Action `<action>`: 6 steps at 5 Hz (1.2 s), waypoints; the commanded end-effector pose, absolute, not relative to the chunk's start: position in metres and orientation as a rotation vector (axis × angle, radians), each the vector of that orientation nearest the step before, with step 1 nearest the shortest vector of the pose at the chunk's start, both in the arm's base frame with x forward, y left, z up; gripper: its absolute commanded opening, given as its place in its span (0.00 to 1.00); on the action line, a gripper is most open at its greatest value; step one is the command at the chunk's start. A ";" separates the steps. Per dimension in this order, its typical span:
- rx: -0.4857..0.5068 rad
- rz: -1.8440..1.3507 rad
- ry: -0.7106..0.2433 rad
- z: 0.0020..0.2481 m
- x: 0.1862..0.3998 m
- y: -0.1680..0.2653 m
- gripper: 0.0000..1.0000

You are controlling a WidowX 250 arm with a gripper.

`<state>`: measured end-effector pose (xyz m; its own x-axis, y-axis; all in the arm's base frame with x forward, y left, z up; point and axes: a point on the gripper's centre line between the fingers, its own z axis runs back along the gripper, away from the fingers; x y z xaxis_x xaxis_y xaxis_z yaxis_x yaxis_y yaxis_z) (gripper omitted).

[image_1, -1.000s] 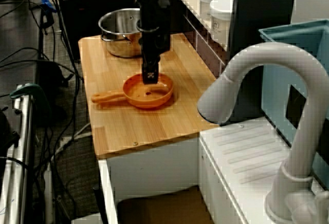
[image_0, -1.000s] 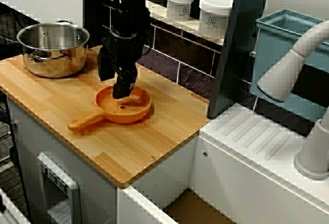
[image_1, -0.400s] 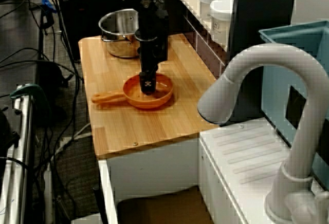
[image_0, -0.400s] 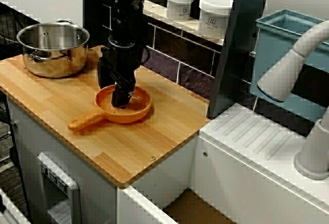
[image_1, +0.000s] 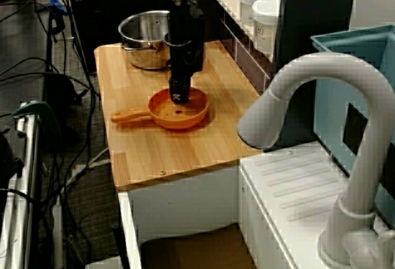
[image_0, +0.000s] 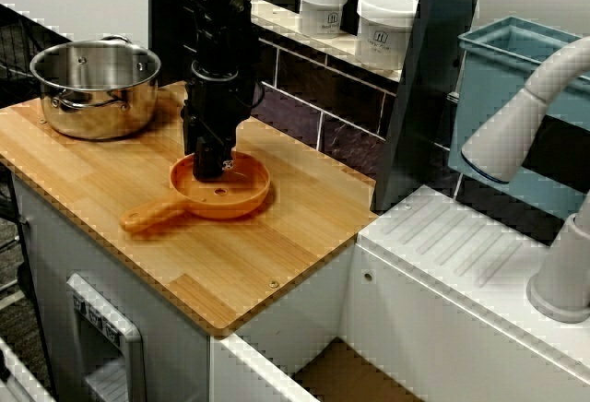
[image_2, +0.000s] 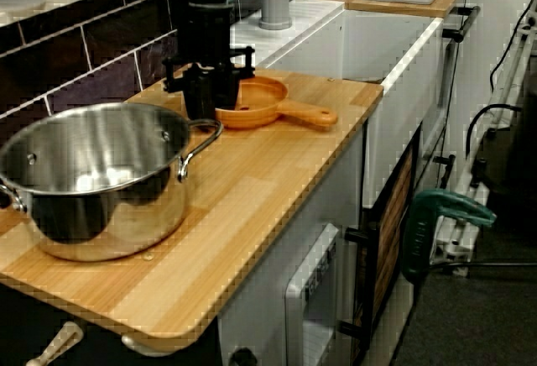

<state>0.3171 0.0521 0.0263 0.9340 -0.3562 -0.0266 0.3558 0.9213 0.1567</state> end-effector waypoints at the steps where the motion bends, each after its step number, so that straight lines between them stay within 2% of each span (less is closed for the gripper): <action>1: 0.163 -0.515 -0.081 0.039 0.303 0.067 0.00; 2: 0.157 -0.554 -0.112 0.057 0.298 0.066 0.00; 3: 0.102 -0.594 -0.120 0.075 0.298 0.065 0.00; 6: 0.065 -0.646 -0.147 0.120 0.300 0.049 0.00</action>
<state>0.2991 0.0448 0.1030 0.8036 -0.5910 0.0703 0.5886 0.8067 0.0533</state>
